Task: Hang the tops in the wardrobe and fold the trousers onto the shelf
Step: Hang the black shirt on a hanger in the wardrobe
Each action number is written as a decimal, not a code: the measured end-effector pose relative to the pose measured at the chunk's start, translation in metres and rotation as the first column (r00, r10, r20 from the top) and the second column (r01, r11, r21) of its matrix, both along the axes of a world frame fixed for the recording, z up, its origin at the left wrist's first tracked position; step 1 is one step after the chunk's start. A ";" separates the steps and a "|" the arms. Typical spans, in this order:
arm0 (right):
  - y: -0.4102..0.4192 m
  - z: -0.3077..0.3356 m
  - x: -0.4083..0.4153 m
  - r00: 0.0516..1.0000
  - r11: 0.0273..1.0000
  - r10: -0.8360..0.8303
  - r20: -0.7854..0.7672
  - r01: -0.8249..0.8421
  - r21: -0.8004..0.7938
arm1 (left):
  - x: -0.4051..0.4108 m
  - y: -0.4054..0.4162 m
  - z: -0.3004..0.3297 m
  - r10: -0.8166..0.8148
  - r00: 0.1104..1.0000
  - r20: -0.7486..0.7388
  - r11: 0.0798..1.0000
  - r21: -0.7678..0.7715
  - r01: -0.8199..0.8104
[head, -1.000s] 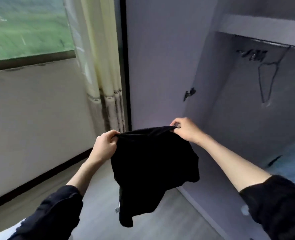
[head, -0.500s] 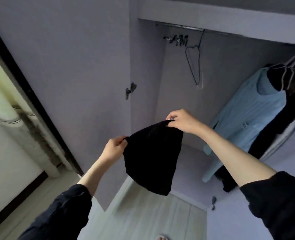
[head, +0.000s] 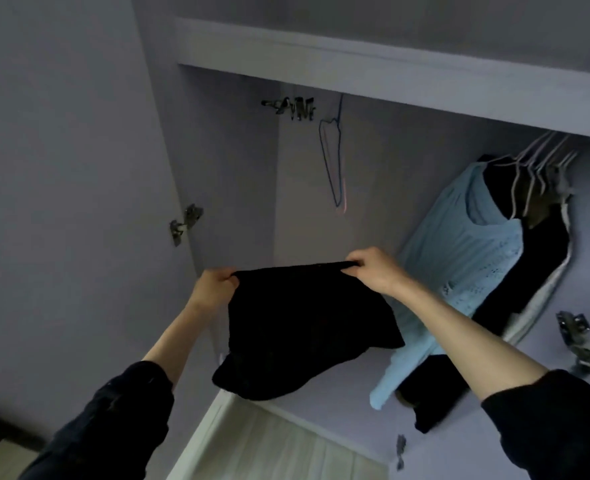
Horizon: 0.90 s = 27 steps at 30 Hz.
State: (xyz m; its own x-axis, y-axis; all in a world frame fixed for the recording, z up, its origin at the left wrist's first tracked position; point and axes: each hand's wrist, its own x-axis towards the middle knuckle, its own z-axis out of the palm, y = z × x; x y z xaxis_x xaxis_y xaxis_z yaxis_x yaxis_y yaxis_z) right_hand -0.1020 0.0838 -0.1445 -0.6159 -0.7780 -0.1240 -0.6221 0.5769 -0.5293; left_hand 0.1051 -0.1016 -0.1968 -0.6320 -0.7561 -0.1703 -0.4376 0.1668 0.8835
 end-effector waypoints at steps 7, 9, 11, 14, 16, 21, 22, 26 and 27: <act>-0.028 0.003 -0.002 0.977 0.985 0.052 0.206 -0.017 -0.170 | -0.052 0.038 0.002 -0.285 0.954 0.095 0.958 0.003 0.286; -0.035 0.004 -0.004 0.972 0.982 0.014 0.235 0.032 -0.189 | -0.068 0.050 0.004 -0.329 0.936 0.126 0.941 -0.043 0.337; -0.039 0.007 -0.003 0.962 0.972 -0.029 0.272 0.090 -0.215 | -0.081 0.063 0.005 -0.336 0.918 0.209 0.909 -0.181 0.374; -0.042 0.014 -0.008 0.941 0.956 -0.101 0.323 0.182 -0.232 | -0.096 0.074 0.009 -0.242 0.939 0.246 0.869 -0.376 0.323; -0.041 0.019 -0.012 0.942 0.952 -0.132 0.310 0.207 -0.224 | -0.101 0.073 0.009 -0.170 0.967 0.192 0.864 -0.443 0.240; -0.034 0.018 -0.014 0.963 0.963 -0.190 0.191 0.220 -0.154 | -0.106 0.054 0.006 -0.084 0.966 0.244 0.757 -0.615 0.221; -0.031 0.016 -0.014 0.970 0.969 -0.192 0.150 0.211 -0.125 | -0.106 0.048 0.005 -0.091 0.959 0.268 0.697 -0.670 0.254; -0.023 0.008 -0.013 0.990 0.990 -0.138 -0.011 0.139 0.021 | -0.100 0.015 -0.001 -0.137 0.954 0.265 0.489 -0.820 0.298; -0.021 0.006 -0.013 0.990 0.990 -0.134 -0.039 0.136 0.045 | -0.099 0.007 0.001 -0.131 0.956 0.264 0.463 -0.836 0.295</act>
